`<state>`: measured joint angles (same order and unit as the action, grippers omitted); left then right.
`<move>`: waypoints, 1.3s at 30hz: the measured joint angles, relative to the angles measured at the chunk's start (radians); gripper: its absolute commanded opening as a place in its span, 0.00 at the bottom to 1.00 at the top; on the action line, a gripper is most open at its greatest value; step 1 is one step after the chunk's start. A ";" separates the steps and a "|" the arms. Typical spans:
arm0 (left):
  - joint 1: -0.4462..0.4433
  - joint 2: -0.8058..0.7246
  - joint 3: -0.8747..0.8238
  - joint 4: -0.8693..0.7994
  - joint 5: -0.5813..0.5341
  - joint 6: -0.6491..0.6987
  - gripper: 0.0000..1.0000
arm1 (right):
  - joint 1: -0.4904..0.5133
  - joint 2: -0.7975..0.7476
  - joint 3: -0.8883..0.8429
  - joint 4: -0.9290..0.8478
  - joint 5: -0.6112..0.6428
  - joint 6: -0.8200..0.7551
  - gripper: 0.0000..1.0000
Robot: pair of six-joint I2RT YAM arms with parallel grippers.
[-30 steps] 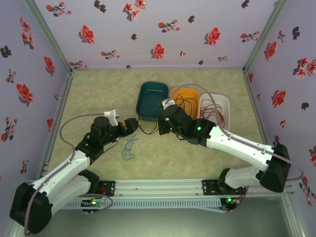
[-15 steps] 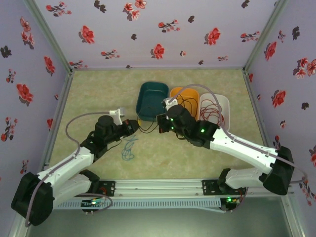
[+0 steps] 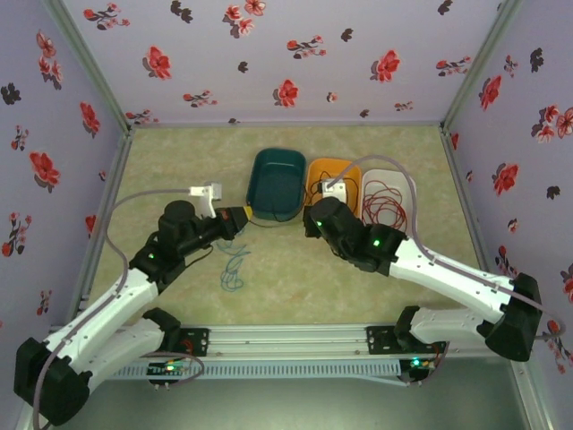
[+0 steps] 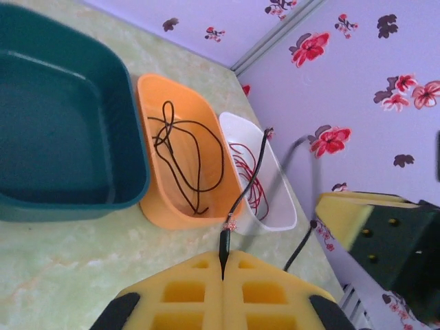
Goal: Untangle the cables
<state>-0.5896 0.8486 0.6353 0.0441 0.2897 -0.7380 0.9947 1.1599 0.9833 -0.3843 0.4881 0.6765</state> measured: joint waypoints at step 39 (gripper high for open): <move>-0.046 0.116 0.410 -0.464 0.264 0.383 0.00 | -0.020 0.206 0.103 -0.104 -0.473 -0.240 0.84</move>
<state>-0.6353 0.9642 1.0458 -0.4198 0.5537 -0.3546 0.9745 1.3663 1.0863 -0.4885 0.0147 0.4366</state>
